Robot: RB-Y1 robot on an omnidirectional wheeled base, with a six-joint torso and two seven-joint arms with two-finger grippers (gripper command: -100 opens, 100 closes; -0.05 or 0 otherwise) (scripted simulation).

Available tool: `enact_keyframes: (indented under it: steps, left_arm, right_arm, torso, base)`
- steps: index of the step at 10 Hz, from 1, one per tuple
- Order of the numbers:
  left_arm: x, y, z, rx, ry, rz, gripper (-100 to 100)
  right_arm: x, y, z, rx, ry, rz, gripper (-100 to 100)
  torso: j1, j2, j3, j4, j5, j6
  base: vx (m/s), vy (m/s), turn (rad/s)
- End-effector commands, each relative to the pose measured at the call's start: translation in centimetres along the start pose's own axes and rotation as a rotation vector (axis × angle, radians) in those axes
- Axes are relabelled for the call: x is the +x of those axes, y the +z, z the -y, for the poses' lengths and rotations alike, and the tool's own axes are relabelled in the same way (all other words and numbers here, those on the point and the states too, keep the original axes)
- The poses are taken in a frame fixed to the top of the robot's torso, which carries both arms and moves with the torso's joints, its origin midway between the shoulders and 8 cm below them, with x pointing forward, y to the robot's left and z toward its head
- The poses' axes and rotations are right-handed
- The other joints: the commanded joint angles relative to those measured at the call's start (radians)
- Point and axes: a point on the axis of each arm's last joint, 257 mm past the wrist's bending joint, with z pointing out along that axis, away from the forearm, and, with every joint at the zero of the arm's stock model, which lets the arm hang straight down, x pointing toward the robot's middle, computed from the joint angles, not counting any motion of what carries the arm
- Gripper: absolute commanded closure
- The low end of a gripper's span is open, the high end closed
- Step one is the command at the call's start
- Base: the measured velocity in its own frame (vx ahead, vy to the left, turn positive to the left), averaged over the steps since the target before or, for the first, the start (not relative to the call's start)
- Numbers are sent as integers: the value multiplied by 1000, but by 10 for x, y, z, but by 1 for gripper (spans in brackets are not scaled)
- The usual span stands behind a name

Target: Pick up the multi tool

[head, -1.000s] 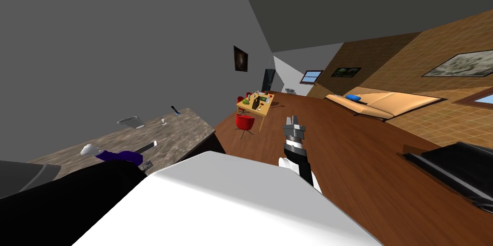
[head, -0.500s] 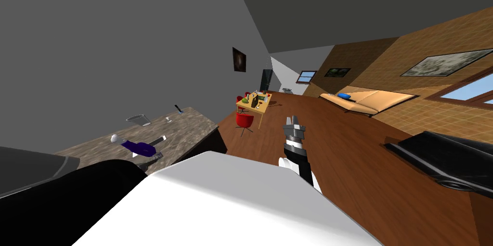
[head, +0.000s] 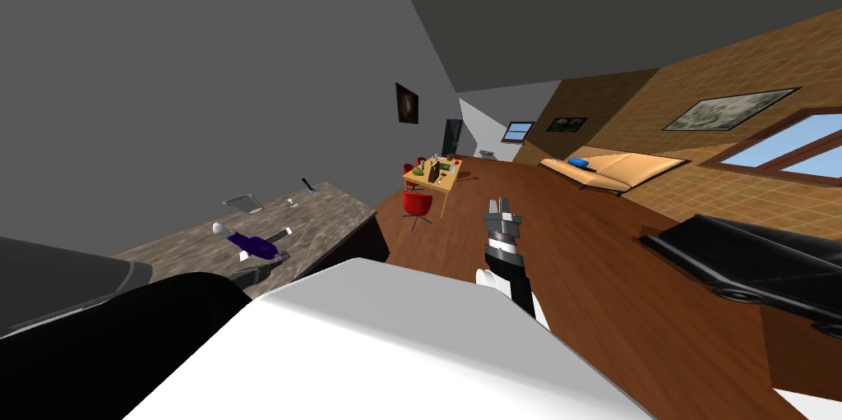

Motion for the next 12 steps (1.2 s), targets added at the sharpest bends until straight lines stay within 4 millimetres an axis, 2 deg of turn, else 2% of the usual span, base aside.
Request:
enact_keyframes:
  steps: [1, 2, 4, 5, 6, 8, 9, 11, 12]
  left_arm:
    - [-14, 16, 10, 12, -13, 2, 100]
    - [-16, 22, 12, 2, -11, 3, 100]
    - [-14, 21, 3, -35, -11, -3, 100]
    - [-28, 32, 13, -21, -25, 1, 100]
    - [-31, 38, 20, -18, -23, 4, 100]
    - [-31, 39, 14, -48, -22, 1, 100]
    - [-44, 49, 25, -35, -37, 5, 100]
    - [-47, 56, 30, -45, -35, 8, 100]
    - [-47, 56, 27, -62, -35, 7, 100]
  right_arm:
    - [0, 0, 0, 0, 0, 0, 0]
    - [0, 0, 0, 0, 0, 0, 0]
    - [0, 0, 0, 0, 0, 0, 0]
    - [0, 0, 0, 0, 0, 0, 0]
    - [0, 0, 0, 0, 0, 0, 0]
    - [0, 0, 0, 0, 0, 0, 0]
    - [0, 0, 0, 0, 0, 0, 0]
    - [0, 0, 0, 0, 0, 0, 0]
    - [0, 0, 0, 0, 0, 0, 0]
  torso:
    - [0, 0, 0, 0, 0, 0]
    - [0, 2, 1, 1, 0, 2]
    - [0, 0, 0, 0, 0, 0]
    - [1, -4, -2, -1, 0, 0]
    - [1, 1, 0, 0, 0, 2]
    - [2, -1, 0, 0, 0, 0]
    - [1, -3, -2, -1, 0, 0]
    - [0, 3, 1, 0, 0, 0]
    - [1, 1, 0, 0, 0, -1]
  base:
    - [-150, 9, -58]
    - [-162, -1, -97]
    - [-43, 10, 3]
    - [-136, 9, -92]
    - [-155, 23, -81]
    - [-46, 18, -1]
    - [-121, -3, -104]
    - [-131, 8, -44]
    - [-21, 16, 27]
